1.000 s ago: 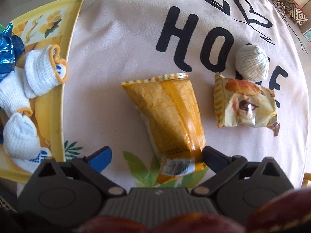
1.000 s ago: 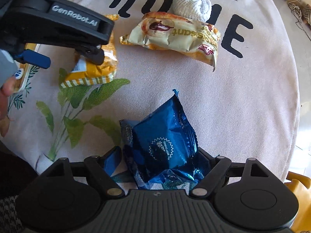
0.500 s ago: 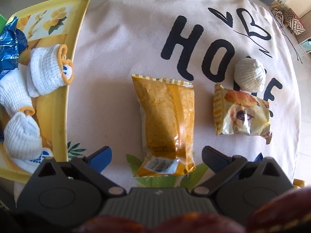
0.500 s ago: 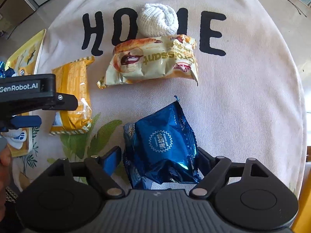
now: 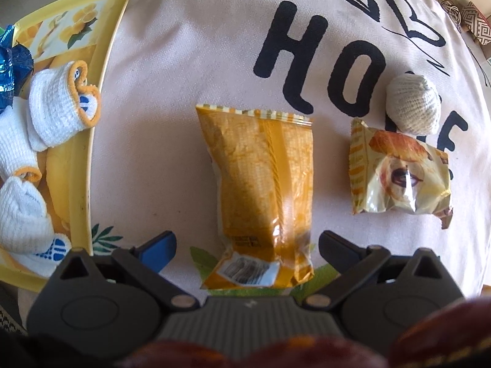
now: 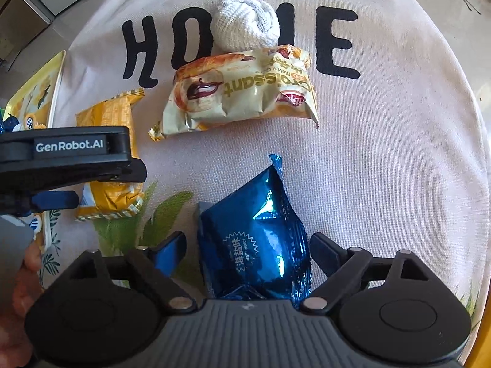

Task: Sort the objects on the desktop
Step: 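Grasp a blue foil packet with the right tool while the left tool grasps a yellow snack bag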

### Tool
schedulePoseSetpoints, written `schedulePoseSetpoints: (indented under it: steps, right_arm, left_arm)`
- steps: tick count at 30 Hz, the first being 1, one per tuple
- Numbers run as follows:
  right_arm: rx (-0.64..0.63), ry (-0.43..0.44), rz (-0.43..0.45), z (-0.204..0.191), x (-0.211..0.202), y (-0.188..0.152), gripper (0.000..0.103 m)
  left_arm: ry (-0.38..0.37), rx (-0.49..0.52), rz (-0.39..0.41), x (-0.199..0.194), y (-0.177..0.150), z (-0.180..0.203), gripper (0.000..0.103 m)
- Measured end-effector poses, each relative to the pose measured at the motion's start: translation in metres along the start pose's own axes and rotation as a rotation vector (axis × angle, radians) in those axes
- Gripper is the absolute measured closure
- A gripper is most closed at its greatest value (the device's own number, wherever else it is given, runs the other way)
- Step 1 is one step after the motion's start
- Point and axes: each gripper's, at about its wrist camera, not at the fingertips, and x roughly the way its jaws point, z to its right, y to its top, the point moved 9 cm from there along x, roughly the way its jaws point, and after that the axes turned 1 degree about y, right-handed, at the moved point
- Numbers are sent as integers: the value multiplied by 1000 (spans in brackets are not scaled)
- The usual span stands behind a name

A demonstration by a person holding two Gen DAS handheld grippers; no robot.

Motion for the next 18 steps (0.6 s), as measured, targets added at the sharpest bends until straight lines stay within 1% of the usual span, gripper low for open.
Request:
schedulePoseSetpoints:
  steps: [2, 8, 10, 12, 13, 14, 15, 16, 17, 18]
  right_arm:
    - [-17, -16, 1, -2, 2, -1, 12]
    - [-52, -67, 21, -7, 4, -2, 11]
    - [-77, -86, 22, -9, 5, -4, 11]
    - [-100, -107, 24, -12, 7, -6, 11]
    - [-110, -117, 27, -13, 7, -7, 13]
    - [-116, -126, 34, -13, 7, -8, 15]
    - [-120, -124, 47, -13, 5, -8, 20]
    - [-123, -124, 61, -13, 3, -7, 28]
    - [-128, -123, 73, -14, 1, -6, 32]
    - [-131, -122, 77, -14, 0, -6, 36]
  left_arm:
    - [20, 5, 1, 3, 0, -1, 0]
    - [78, 68, 17, 8, -2, 2, 0]
    - [85, 82, 24, 8, -4, 2, 0]
    - [78, 73, 37, 8, -4, 0, 1]
    - [73, 68, 43, 7, -4, -1, 2]
    - [71, 66, 50, 7, -3, -2, 4]
    - [71, 71, 67, 5, -2, -2, 7]
    - [71, 80, 87, 2, -1, -2, 16]
    - [62, 84, 102, -1, 0, -1, 27]
    - [44, 79, 110, -3, 1, -1, 31]
